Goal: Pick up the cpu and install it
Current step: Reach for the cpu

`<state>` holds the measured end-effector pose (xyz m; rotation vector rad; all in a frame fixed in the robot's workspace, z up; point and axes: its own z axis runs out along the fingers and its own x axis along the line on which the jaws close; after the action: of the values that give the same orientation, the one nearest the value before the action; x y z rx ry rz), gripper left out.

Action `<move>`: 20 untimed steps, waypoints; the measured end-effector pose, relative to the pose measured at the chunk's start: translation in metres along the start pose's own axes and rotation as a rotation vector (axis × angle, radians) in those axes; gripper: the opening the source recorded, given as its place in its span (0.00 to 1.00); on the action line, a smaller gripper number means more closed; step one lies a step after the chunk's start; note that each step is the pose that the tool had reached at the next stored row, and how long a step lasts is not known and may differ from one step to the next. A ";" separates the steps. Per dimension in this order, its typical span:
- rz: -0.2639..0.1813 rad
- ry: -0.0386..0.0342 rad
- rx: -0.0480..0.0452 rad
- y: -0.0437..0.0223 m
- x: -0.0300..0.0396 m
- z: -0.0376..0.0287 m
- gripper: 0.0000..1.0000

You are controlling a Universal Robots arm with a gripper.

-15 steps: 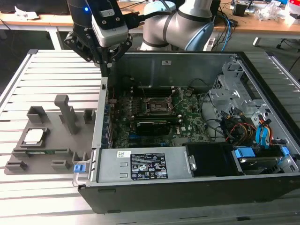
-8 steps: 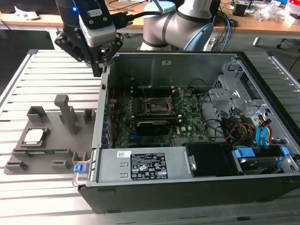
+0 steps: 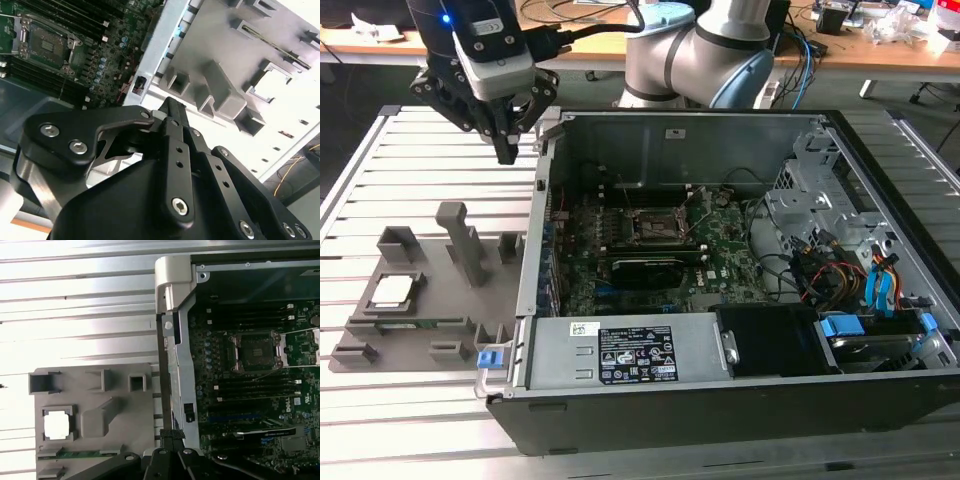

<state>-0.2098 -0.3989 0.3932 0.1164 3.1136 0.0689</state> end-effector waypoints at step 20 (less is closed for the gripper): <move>0.000 0.0001 0.0001 -0.0046 0.0619 -0.0015 0.11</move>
<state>-0.2719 -0.3989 0.3931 0.1165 3.1137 0.0688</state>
